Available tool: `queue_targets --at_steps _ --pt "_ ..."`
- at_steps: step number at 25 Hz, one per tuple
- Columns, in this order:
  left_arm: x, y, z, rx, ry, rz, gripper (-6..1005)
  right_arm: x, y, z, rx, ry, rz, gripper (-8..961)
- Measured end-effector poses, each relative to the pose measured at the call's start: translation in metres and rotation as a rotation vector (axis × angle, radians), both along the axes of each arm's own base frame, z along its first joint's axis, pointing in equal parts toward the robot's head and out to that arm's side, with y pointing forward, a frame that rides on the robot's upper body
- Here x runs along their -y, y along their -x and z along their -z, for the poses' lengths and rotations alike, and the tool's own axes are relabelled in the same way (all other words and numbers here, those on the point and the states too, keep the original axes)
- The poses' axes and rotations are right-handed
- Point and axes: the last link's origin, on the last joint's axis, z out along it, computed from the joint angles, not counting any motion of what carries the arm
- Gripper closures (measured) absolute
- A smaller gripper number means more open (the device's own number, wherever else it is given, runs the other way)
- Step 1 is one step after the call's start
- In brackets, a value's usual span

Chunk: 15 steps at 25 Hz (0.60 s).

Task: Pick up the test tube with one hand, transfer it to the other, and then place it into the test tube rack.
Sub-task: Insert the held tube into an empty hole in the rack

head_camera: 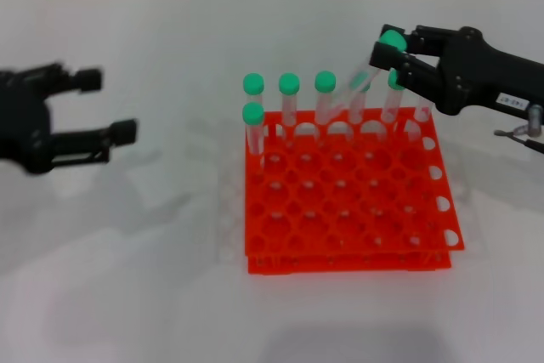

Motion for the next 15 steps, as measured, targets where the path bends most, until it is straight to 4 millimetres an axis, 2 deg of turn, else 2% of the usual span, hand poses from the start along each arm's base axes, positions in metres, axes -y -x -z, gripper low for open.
queue_targets --at_steps 3,7,15 --pt "0.013 0.018 0.004 0.007 -0.014 0.006 157 -0.003 0.005 0.000 0.004 0.007 -0.012 699" --pt "0.027 0.040 0.020 0.037 -0.044 0.078 157 -0.005 0.006 -0.001 0.005 0.007 -0.011 699" --pt "0.036 0.072 0.043 0.095 -0.086 0.083 163 -0.008 0.011 -0.002 0.016 0.031 -0.018 699"
